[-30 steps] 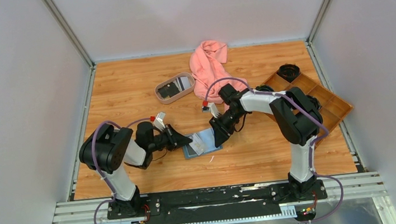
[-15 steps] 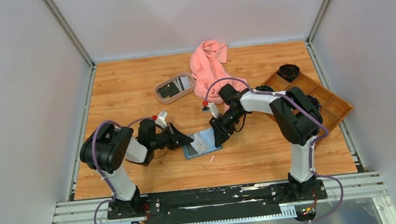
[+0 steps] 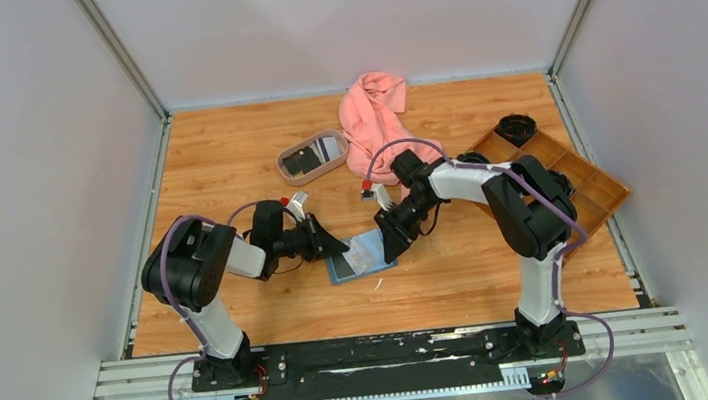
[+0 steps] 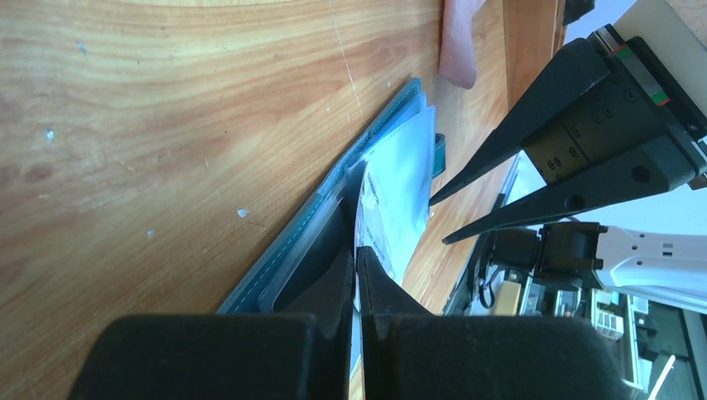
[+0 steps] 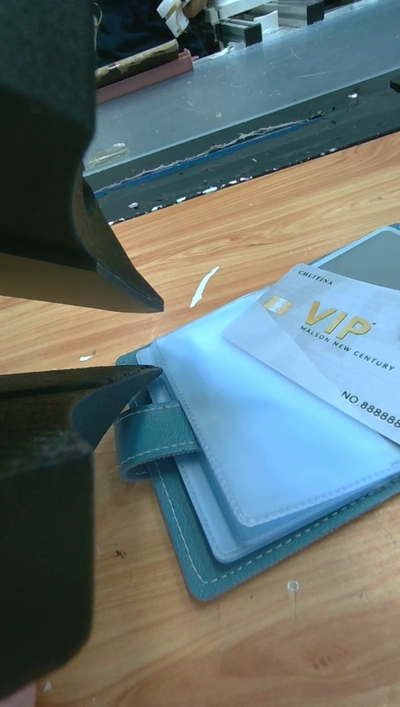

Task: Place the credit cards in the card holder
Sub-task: Insert the credit card into the card holder.

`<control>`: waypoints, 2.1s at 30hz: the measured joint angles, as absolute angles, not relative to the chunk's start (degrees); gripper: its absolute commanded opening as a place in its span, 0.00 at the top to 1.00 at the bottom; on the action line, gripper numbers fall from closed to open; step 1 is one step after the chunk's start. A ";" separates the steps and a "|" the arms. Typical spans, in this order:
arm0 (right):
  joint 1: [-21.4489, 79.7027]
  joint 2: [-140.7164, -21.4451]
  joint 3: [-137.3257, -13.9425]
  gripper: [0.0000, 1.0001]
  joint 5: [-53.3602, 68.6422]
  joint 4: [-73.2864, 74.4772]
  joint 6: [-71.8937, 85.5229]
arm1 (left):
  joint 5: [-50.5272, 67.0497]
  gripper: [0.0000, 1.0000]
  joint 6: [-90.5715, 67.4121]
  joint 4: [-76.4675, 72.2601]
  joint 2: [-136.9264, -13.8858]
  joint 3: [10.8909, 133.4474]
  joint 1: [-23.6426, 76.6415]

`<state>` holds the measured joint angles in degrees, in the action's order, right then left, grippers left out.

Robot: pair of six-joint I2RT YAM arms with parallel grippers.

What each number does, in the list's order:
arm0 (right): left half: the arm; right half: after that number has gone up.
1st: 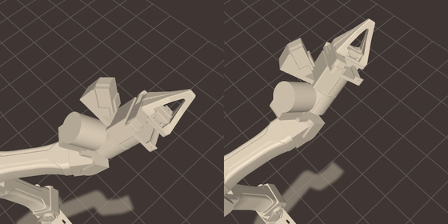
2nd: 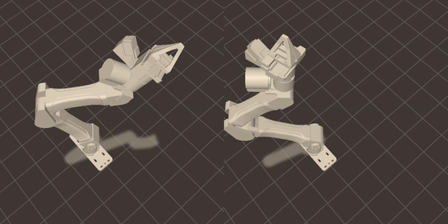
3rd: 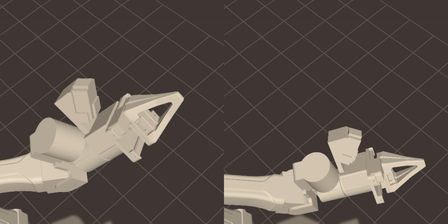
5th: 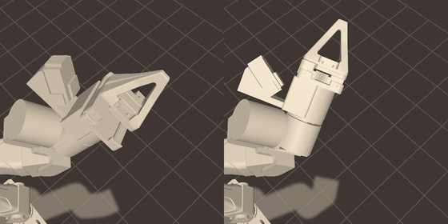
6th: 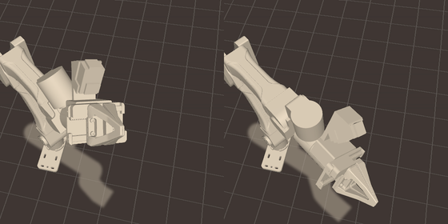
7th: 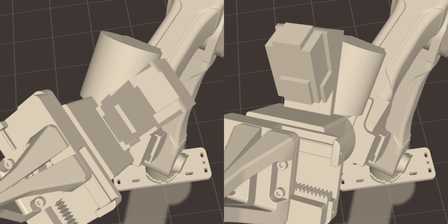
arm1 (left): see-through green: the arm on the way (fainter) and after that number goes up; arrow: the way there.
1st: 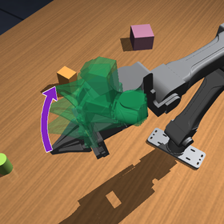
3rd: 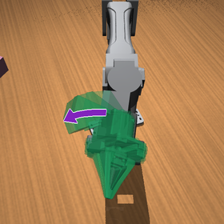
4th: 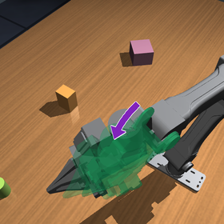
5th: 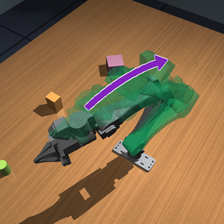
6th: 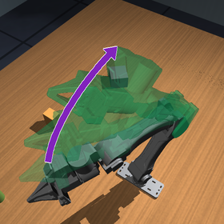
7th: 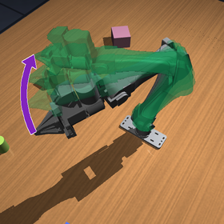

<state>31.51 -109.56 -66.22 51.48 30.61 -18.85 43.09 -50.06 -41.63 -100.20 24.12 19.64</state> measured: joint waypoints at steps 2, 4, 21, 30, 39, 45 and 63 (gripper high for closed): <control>31.51 -109.69 -66.37 0.66 51.35 30.74 -18.83 | 43.55 1.00 -49.25 -40.05 -100.20 24.97 19.66; 31.51 -109.93 -66.72 0.66 51.11 31.03 -18.61 | 43.90 1.00 -48.45 -38.65 -100.20 25.58 19.66; 31.51 -110.56 -67.48 0.65 50.70 31.59 -17.34 | 46.85 1.00 -42.41 -26.94 -100.22 31.05 19.64; 31.51 -110.76 -67.70 0.65 50.50 31.79 -17.02 | 47.70 1.00 -39.72 -22.00 -101.56 34.22 19.64; 31.51 -110.78 -67.77 0.64 50.50 31.83 -16.71 | 48.23 1.00 -38.74 -19.31 -102.56 36.21 19.64; 31.55 -110.80 -67.90 0.63 50.94 32.16 -16.91 | 48.16 1.00 -38.81 -18.44 -102.61 36.73 19.66; 31.51 -105.71 -67.99 0.59 51.03 34.54 -23.92 | 46.89 1.00 -39.55 -17.61 -102.59 37.52 20.12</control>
<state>31.51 -105.71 -67.99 51.03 34.54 -23.92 46.89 -39.55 -17.61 -102.59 37.52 20.12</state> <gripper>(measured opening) 0.407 0.008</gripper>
